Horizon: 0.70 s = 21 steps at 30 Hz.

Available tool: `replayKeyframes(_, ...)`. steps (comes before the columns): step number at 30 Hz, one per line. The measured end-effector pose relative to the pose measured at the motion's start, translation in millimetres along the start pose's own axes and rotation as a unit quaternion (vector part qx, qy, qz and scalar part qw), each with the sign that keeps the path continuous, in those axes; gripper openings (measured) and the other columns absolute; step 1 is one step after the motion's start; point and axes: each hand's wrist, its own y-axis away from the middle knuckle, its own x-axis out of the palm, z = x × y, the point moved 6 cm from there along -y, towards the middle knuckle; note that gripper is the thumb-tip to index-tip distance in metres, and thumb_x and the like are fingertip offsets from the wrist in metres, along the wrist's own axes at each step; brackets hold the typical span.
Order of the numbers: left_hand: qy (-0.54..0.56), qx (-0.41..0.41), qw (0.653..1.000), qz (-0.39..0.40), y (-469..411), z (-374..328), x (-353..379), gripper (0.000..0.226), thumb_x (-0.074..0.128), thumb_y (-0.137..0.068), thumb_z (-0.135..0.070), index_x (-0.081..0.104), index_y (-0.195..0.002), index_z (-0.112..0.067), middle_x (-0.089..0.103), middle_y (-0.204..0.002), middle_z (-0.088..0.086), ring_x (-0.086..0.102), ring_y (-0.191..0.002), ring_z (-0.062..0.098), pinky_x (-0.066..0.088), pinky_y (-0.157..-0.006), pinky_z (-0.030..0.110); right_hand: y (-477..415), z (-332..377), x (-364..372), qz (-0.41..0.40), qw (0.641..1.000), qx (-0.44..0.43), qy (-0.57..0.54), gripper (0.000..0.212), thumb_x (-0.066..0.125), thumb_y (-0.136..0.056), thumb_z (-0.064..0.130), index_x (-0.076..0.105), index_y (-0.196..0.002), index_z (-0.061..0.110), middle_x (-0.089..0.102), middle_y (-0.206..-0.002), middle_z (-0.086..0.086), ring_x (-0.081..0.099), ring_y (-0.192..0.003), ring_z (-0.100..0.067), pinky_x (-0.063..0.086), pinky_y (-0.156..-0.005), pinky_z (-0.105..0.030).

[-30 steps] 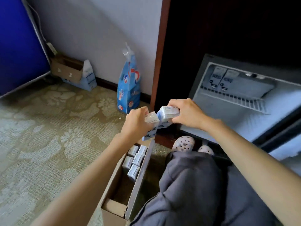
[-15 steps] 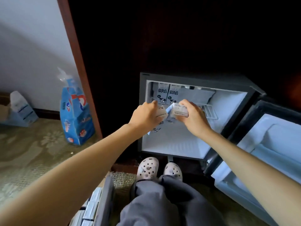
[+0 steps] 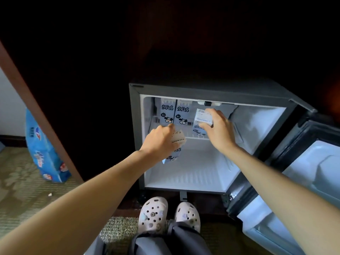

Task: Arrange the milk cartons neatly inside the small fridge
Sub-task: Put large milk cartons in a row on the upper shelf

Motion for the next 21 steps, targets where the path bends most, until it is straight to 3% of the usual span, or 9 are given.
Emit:
replayKeyframes(2, 0.014, -0.008, 1.000, 0.005, -5, 1, 4, 0.036, 0.060, -0.086, -0.033, 0.050, -0.110, -0.008, 0.061, -0.106, 0.015, 0.056, -0.093, 0.034, 0.046, -0.076, 0.035, -9, -5, 5, 0.002, 0.999, 0.020, -0.038, 0.042, 0.065, -0.084, 0.018, 0.051, -0.122, 0.012, 0.061, -0.122, -0.007, 0.061, -0.101, -0.030, 0.049, -0.087, -0.044)
replayKeyframes(5, 0.035, -0.016, 0.999, 0.003, -12, 2, 6, 0.033, 0.061, -0.084, -0.028, 0.052, -0.108, -0.008, 0.062, -0.106, 0.015, 0.057, -0.093, 0.034, 0.048, -0.076, 0.036, -21, -16, 10, -0.021, 0.987, 0.082, -0.134, 0.040, 0.068, -0.082, 0.019, 0.052, -0.117, 0.011, 0.065, -0.116, -0.003, 0.063, -0.082, -0.023, 0.053, -0.080, -0.040)
replayKeyframes(7, 0.050, -0.026, 0.998, 0.001, -14, 4, 8, 0.032, 0.062, -0.083, -0.026, 0.052, -0.107, -0.007, 0.062, -0.103, 0.014, 0.057, -0.091, 0.033, 0.049, -0.075, 0.036, -25, -25, 15, -0.032, 0.965, 0.125, -0.226, 0.042, 0.069, -0.081, 0.015, 0.050, -0.118, 0.011, 0.064, -0.118, -0.003, 0.062, -0.074, -0.020, 0.054, -0.068, -0.033)
replayKeyframes(9, 0.064, -0.031, 0.997, 0.002, -16, 5, 9, 0.031, 0.063, -0.082, -0.026, 0.053, -0.104, -0.007, 0.062, -0.101, 0.013, 0.056, -0.086, 0.030, 0.049, -0.074, 0.035, -26, -35, 27, -0.005, 0.939, 0.172, -0.299, 0.039, 0.066, -0.084, 0.012, 0.049, -0.119, 0.011, 0.062, -0.122, -0.004, 0.057, -0.058, -0.015, 0.046, -0.046, -0.020)
replayKeyframes(13, 0.090, -0.037, 0.995, 0.005, -19, 11, 13, 0.031, 0.067, -0.079, -0.026, 0.055, -0.102, -0.009, 0.064, -0.100, 0.010, 0.059, -0.088, 0.029, 0.053, -0.076, 0.037, -22, -47, 55, 0.067, 0.910, 0.228, -0.339, 0.040, 0.063, -0.085, 0.003, 0.047, -0.122, 0.009, 0.059, -0.123, -0.011, 0.056, -0.057, -0.014, 0.047, -0.039, -0.016)
replayKeyframes(17, 0.094, -0.037, 0.995, 0.006, -25, 13, 17, 0.031, 0.066, -0.080, -0.024, 0.055, -0.104, -0.010, 0.063, -0.102, 0.010, 0.059, -0.088, 0.028, 0.051, -0.076, 0.036, -27, -50, 67, 0.070, 0.901, 0.225, -0.364, 0.048, 0.060, -0.086, -0.002, 0.044, -0.129, 0.011, 0.057, -0.125, -0.013, 0.060, -0.079, -0.018, 0.053, -0.045, -0.013)
replayKeyframes(21, 0.096, -0.027, 0.995, 0.019, -33, 12, 23, 0.030, 0.066, -0.081, -0.020, 0.054, -0.106, -0.009, 0.063, -0.105, 0.011, 0.059, -0.090, 0.028, 0.051, -0.076, 0.034, -40, -51, 74, 0.075, 0.894, 0.214, -0.387, 0.055, 0.057, -0.088, -0.001, 0.038, -0.138, 0.014, 0.053, -0.133, -0.012, 0.057, -0.097, -0.017, 0.056, -0.072, -0.023)
